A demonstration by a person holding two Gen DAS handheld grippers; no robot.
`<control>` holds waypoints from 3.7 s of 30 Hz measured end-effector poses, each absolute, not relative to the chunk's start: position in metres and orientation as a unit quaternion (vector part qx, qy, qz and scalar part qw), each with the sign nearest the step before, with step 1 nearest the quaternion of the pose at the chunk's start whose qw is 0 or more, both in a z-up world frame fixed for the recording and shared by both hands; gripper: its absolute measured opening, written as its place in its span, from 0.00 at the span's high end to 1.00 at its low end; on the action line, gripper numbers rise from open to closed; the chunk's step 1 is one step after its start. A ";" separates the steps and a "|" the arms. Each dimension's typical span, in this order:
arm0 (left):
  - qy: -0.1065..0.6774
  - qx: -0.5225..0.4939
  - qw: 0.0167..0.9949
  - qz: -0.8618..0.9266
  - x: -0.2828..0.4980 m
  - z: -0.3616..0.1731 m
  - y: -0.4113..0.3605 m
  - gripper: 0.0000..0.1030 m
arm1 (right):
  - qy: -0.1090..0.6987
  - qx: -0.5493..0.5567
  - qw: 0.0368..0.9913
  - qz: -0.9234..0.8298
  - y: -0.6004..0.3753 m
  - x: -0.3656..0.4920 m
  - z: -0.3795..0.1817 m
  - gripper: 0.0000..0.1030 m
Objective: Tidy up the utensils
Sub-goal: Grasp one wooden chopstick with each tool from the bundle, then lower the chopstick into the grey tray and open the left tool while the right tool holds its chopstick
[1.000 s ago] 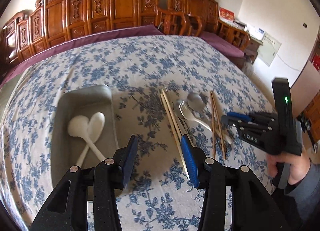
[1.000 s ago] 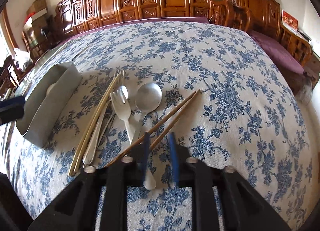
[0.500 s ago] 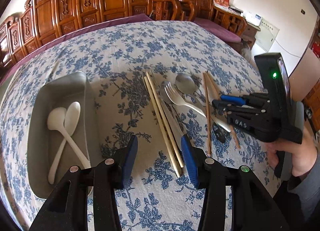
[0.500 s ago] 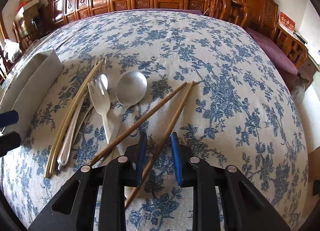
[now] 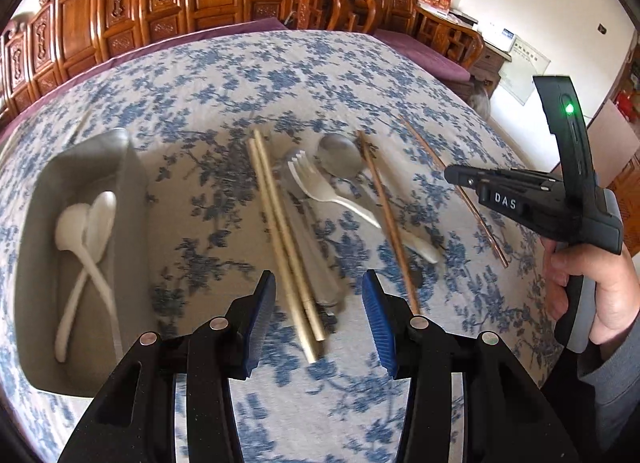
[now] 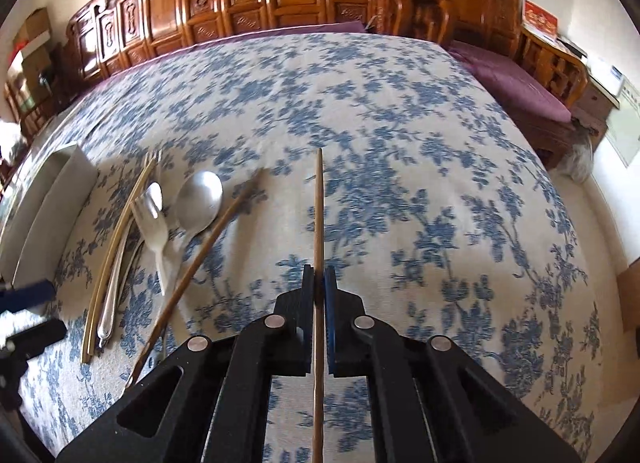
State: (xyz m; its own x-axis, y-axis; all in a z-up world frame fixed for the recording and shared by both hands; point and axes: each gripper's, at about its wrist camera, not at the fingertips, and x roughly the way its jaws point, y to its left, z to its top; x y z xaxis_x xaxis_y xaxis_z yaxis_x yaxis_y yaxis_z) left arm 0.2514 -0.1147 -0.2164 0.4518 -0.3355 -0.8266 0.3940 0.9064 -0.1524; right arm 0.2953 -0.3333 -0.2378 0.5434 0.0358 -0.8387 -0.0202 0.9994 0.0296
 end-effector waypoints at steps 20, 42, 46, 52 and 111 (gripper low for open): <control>0.508 0.013 0.818 -0.269 0.247 -0.242 -0.160 0.75 | 0.468 0.009 0.883 0.028 -0.330 0.292 -0.233 0.94; 0.499 -0.001 0.830 -0.248 0.245 -0.224 -0.125 0.96 | 0.449 0.004 0.891 0.067 -0.305 0.285 -0.222 0.94; 0.486 0.000 0.841 -0.236 0.243 -0.213 -0.111 0.96 | 0.446 0.001 0.892 0.079 -0.298 0.281 -0.220 0.94; 0.473 0.013 0.853 -0.222 0.236 -0.198 -0.093 0.96 | 0.444 -0.005 0.891 0.095 -0.283 0.274 -0.217 0.94; 0.462 -0.055 0.882 -0.079 0.241 -0.174 0.065 0.94 | 0.411 -0.033 0.879 0.238 -0.146 0.261 -0.174 0.94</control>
State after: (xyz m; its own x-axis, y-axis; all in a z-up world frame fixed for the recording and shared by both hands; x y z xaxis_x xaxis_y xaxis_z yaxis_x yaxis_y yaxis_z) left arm 0.2410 0.0646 -0.1744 0.5615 -0.1897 -0.8055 0.0890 0.9816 -0.1692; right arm 0.2612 -0.1460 -0.1743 0.5489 0.3914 -0.7386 -0.4460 0.8844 0.1372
